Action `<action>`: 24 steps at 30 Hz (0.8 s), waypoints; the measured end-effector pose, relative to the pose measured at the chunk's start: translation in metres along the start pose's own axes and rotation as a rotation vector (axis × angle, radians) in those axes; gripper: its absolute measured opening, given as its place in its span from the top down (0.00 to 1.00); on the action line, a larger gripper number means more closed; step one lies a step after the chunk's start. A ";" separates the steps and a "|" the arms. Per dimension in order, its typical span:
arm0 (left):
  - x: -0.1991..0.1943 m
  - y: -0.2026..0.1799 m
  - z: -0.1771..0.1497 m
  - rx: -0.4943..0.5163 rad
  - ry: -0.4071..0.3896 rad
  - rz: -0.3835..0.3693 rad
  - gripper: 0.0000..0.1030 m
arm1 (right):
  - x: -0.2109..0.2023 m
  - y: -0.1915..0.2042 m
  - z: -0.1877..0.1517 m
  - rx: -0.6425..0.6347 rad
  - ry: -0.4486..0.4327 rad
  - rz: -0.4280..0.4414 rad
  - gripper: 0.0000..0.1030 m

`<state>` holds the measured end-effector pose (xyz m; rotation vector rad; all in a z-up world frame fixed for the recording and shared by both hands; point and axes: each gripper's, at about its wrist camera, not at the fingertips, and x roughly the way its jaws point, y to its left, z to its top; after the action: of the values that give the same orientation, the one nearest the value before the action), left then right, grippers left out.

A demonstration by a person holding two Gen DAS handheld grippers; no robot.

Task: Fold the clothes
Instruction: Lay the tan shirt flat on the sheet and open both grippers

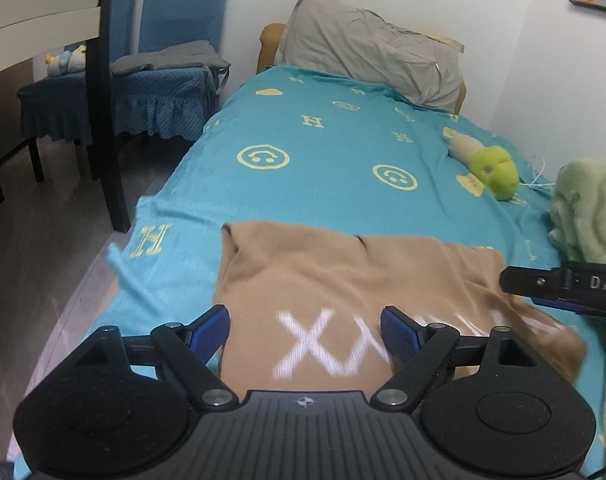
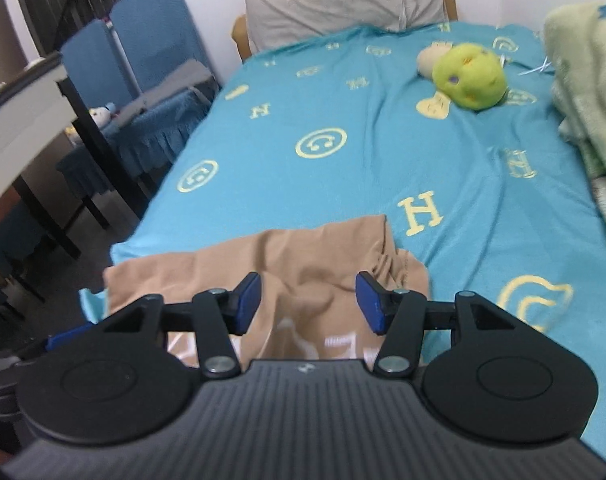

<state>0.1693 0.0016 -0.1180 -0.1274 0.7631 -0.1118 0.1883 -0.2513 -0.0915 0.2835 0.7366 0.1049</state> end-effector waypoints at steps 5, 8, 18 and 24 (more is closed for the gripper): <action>-0.014 -0.002 -0.015 -0.012 0.075 0.012 0.18 | -0.015 -0.003 -0.021 -0.034 0.072 -0.020 0.47; -0.013 0.001 -0.021 -0.039 0.117 0.003 0.18 | -0.003 -0.004 -0.033 -0.047 0.145 -0.032 0.47; -0.068 0.008 -0.037 -0.236 0.129 -0.185 0.16 | -0.001 -0.004 -0.038 -0.050 0.154 -0.036 0.47; -0.026 0.021 -0.057 -0.408 0.271 -0.225 0.16 | 0.000 -0.005 -0.037 -0.044 0.156 -0.040 0.47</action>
<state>0.1129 0.0216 -0.1443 -0.5956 1.0343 -0.1884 0.1632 -0.2475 -0.1194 0.2202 0.8937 0.1055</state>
